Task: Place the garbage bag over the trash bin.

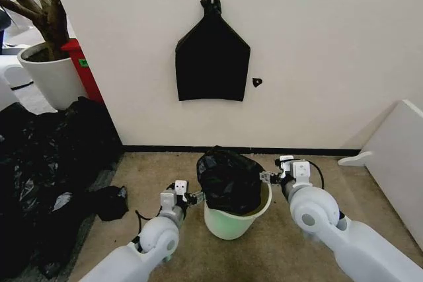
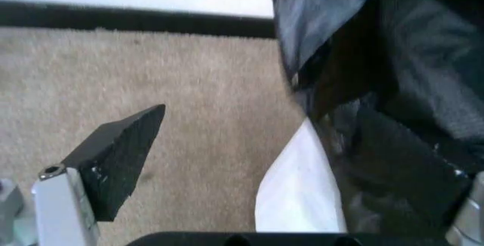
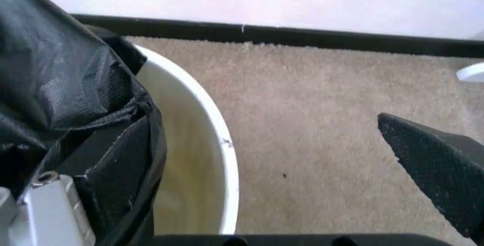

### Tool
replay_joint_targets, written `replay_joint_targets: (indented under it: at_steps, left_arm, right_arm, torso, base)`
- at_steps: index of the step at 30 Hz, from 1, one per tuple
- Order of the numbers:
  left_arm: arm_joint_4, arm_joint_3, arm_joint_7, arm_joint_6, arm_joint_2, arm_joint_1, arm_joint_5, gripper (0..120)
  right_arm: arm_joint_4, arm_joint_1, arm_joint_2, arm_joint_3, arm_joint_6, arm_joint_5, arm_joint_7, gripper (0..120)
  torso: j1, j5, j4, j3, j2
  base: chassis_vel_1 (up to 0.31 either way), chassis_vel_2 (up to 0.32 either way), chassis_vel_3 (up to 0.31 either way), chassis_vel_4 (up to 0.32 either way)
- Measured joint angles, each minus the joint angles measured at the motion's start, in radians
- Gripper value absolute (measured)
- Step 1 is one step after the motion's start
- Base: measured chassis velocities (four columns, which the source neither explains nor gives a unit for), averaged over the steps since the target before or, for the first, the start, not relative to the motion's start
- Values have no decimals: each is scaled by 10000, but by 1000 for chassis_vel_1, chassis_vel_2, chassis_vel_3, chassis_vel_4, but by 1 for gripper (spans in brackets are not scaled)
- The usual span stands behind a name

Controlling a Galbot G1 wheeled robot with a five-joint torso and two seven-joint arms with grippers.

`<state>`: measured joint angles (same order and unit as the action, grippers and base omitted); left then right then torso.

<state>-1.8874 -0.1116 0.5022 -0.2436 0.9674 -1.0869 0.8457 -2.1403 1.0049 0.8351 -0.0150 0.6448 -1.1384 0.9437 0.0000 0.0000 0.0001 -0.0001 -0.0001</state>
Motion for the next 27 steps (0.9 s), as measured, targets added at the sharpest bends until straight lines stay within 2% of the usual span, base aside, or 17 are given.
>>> replay_joint_targets:
  at_steps: [9, 15, 21, 27]
  left_arm:
    - [-756, 383, -112, 93, -873, -224, 252, 100]
    - [-752, 617, -101, 60, -1059, -195, 308, 100]
    - [-778, 537, -178, 149, -927, -140, 377, 100]
    - [-1445, 506, -179, 118, -1013, -100, 727, 100]
  right_arm:
    - [64, 236, -43, -303, -58, -45, 91, 100]
    - [149, 220, 108, -188, -148, -53, 78, 100]
    - [-52, 318, 146, -170, -183, -252, 174, 100]
    - [-758, 495, -104, -245, -162, -939, 355, 100]
  torso:
    - [0, -2, -1, 0, 0]
    - [0, 0, 0, 0, 0]
    - [0, -1, -1, 2, 0]
    - [0, -1, -1, 1, 0]
  base:
    - [0, 0, 0, 0]
    - [0, 0, 0, 0]
    - [0, 0, 0, 0]
    - [0, 0, 0, 0]
